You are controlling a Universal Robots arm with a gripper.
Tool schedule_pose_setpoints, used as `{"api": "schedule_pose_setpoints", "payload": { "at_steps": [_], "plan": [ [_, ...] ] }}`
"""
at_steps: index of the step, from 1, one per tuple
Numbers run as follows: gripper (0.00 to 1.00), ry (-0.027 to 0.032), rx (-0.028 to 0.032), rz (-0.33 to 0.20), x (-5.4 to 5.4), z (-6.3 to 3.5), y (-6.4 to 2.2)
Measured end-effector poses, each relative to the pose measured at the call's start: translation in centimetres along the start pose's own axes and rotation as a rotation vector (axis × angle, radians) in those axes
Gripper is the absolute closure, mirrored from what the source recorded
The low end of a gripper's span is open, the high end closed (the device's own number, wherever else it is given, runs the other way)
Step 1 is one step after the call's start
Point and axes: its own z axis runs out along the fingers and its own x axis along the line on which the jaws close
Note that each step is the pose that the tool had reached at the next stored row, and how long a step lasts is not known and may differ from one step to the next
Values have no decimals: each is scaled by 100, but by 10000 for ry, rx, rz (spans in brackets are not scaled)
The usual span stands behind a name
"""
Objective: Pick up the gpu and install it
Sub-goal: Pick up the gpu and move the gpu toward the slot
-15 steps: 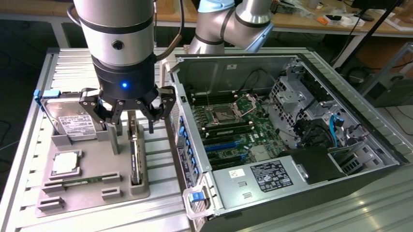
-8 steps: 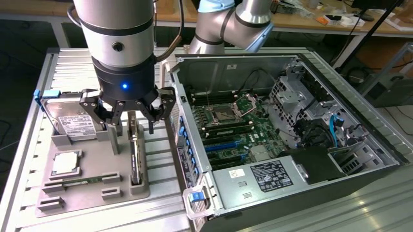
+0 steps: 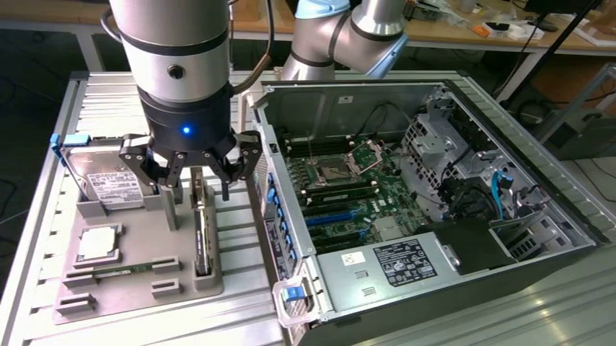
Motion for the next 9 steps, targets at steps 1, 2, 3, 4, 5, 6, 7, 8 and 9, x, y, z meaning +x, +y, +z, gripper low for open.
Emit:
{"api": "schedule_pose_setpoints", "payload": {
  "at_steps": [1,2,3,4,5,6,7,8,9],
  "plan": [
    [40,0,0,0,0,5,0],
    [40,0,0,0,0,14,-1],
    [40,-1,0,0,0,16,-1],
    [40,-1,-1,0,0,18,-1],
    [40,0,-1,-1,0,21,-1],
    [40,0,-1,0,0,24,-1],
    [40,0,-1,0,0,27,-1],
    [40,-1,-1,0,1,30,-1],
    [40,-1,-1,0,1,33,-1]
  ]
}}
